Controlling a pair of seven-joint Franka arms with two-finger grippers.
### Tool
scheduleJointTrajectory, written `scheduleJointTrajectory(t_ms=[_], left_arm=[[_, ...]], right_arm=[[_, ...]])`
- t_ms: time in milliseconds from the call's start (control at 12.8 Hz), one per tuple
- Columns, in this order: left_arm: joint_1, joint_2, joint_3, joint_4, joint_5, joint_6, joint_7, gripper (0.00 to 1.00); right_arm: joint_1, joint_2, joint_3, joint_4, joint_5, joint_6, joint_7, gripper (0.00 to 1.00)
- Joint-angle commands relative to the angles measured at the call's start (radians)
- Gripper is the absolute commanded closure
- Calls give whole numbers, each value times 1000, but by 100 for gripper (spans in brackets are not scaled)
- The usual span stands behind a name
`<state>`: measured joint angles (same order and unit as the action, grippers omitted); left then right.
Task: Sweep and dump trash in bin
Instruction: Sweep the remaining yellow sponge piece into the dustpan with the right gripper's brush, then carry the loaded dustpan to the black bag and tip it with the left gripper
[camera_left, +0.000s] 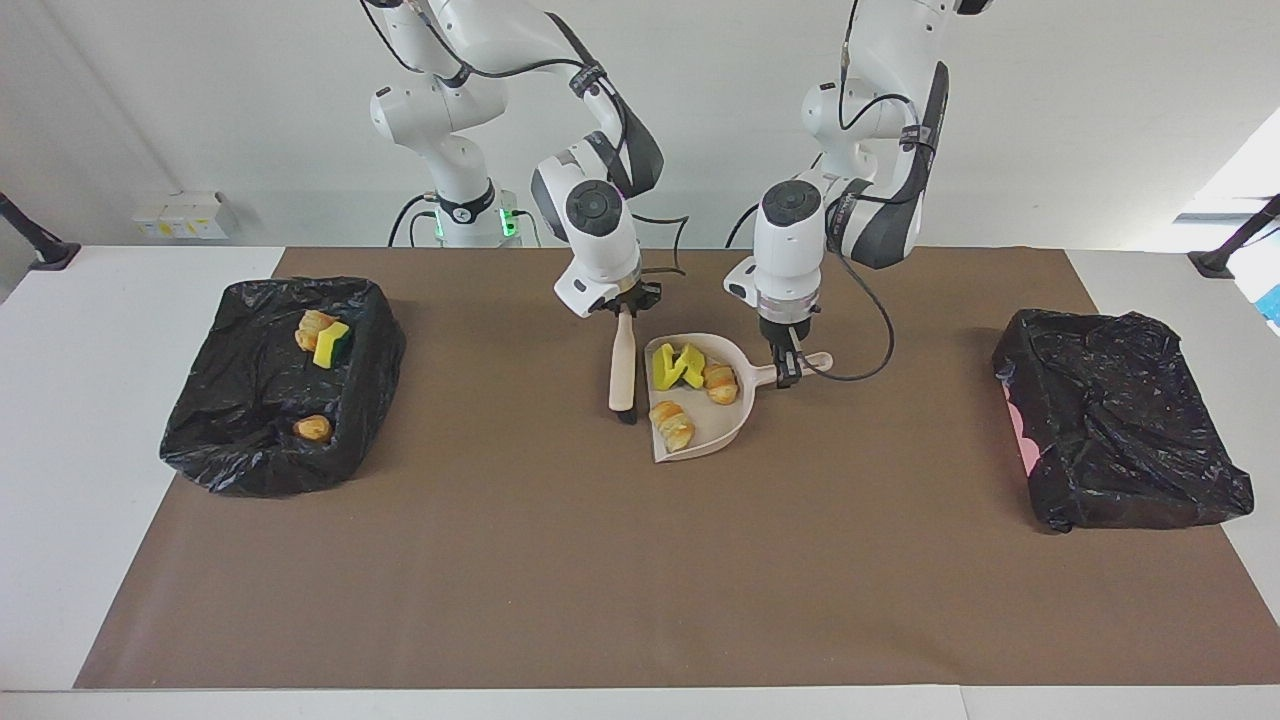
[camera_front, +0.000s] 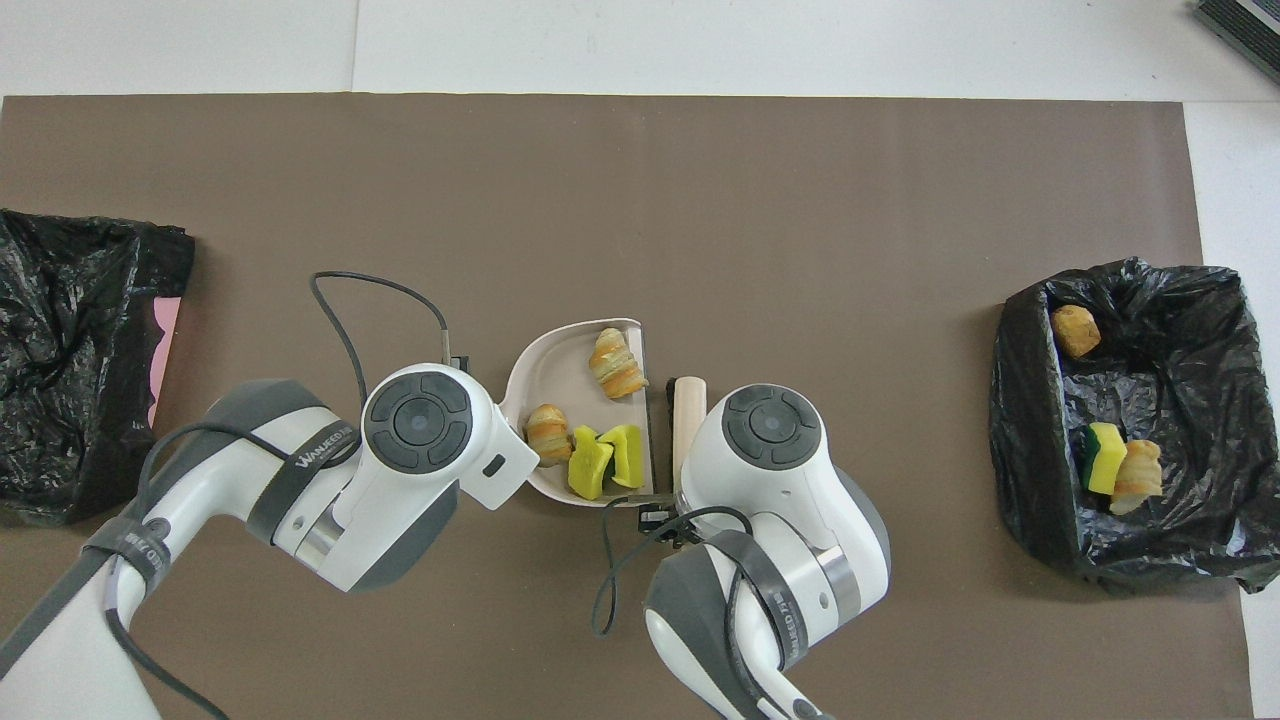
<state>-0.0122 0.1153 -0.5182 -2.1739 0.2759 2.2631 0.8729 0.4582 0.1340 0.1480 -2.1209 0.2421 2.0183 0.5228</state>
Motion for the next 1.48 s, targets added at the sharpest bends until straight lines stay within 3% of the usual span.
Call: scheduleJointTrajectory(t_ms=[0, 313, 469, 860, 1407], left_arm=[[11, -11, 24, -18, -50, 12, 58, 100], [9, -25, 115, 23, -98, -16, 199, 100], [8, -57, 183, 54, -122, -88, 276, 100], [8, -160, 436, 84, -207, -128, 507, 100], [14, -131, 762, 288, -254, -270, 644, 100]], right_arm=[[-6, -23, 7, 1, -43, -36, -9, 100], [-1, -25, 7, 2, -87, -43, -4, 100], [19, -37, 15, 5, -107, -55, 47, 100], [212, -68, 16, -10, -113, 2, 239, 100], [342, -31, 16, -25, -113, 55, 345, 100]])
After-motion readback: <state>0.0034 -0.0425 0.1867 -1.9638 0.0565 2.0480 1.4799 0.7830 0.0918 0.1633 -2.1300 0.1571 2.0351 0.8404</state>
